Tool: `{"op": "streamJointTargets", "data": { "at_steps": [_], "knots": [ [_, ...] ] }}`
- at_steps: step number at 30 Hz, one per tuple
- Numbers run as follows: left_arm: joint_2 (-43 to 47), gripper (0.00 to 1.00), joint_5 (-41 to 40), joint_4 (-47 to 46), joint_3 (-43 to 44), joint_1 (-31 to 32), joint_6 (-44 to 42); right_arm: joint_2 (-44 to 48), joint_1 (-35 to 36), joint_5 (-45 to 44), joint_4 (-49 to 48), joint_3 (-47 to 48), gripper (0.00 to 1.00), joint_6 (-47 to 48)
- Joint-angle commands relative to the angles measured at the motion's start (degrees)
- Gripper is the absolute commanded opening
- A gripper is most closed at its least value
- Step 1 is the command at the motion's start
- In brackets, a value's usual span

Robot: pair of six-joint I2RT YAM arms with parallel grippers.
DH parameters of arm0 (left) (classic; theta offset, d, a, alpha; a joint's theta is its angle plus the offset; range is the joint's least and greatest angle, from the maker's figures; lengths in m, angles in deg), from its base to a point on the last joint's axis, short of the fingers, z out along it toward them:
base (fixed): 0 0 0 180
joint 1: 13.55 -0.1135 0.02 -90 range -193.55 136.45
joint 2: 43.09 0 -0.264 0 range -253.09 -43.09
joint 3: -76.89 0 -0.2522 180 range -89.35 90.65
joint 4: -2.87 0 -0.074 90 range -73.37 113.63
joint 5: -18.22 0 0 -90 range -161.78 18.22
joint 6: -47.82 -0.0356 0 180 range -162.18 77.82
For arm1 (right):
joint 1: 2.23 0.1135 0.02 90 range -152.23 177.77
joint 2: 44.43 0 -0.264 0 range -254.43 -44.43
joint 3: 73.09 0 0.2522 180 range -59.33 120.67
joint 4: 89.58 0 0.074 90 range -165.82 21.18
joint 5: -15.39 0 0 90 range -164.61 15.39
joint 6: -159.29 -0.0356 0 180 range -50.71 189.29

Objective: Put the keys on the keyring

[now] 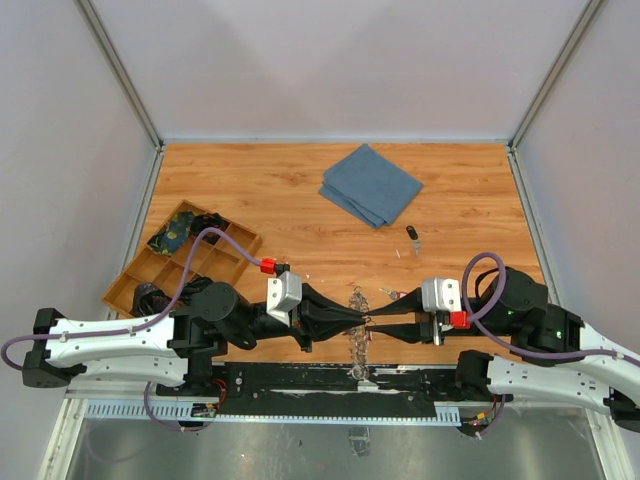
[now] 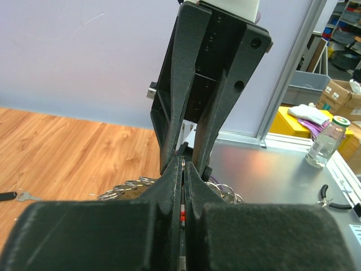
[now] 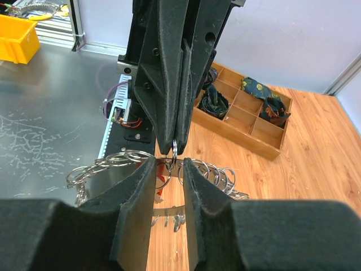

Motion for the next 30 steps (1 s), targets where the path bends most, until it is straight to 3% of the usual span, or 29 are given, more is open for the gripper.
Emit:
{"op": "streamJointTargets", "data": {
  "at_steps": [1,8,16,18,23,30],
  "knots": [
    [0.7,0.01,0.44,-3.94,2.42,0.31,-0.57,0.36,-0.43,0.89,0.72,1.23,0.27,1.33],
    [0.78,0.01,0.41,-4.07,2.43,0.31,-0.57,0.29,-0.42,1.17,1.44,1.26,0.2,1.1],
    [0.56,0.01,0.54,-4.0,2.54,0.31,-0.57,-1.3,-0.42,0.18,2.46,3.38,0.05,0.13],
    [0.69,0.01,0.35,-3.98,2.43,0.31,-0.57,-2.23,-0.42,-0.1,4.82,5.24,0.0,0.41],
    [0.98,0.02,0.02,-4.2,1.92,0.31,-0.31,-4.25,-0.42,-1.06,11.85,11.86,0.0,0.91],
    [1.56,0.15,-0.52,-3.97,1.2,0.31,0.18,-12.1,-0.42,-3.66,28.03,23.51,0.0,0.79]
  ]
}}
